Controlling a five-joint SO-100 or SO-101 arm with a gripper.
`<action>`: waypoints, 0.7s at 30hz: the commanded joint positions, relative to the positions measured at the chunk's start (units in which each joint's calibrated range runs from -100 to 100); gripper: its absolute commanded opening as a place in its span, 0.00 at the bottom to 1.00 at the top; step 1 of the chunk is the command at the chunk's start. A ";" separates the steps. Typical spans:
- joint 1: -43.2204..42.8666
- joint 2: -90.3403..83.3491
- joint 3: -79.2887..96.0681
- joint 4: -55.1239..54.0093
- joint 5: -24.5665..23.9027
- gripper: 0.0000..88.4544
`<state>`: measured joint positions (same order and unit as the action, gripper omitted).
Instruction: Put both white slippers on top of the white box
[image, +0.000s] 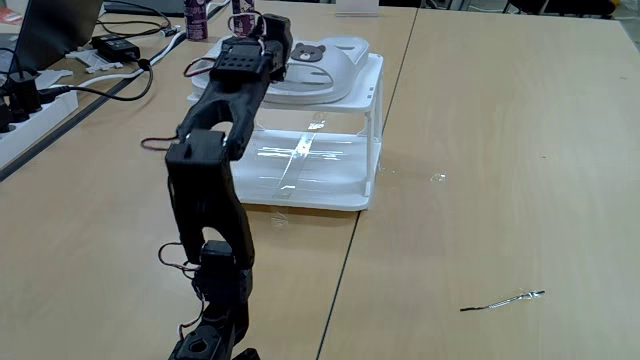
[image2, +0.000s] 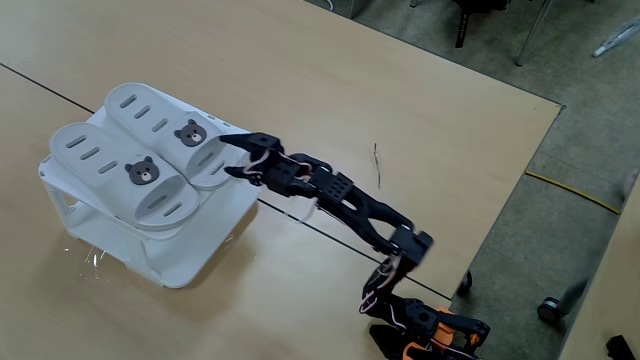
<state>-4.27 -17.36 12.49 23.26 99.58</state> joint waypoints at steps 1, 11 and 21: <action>0.73 -15.66 7.94 -0.66 0.42 0.31; 0.82 -28.20 15.16 -0.83 0.42 0.01; 0.65 -40.15 49.17 -78.40 0.42 0.01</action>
<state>-3.75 -50.52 51.84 -16.31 99.58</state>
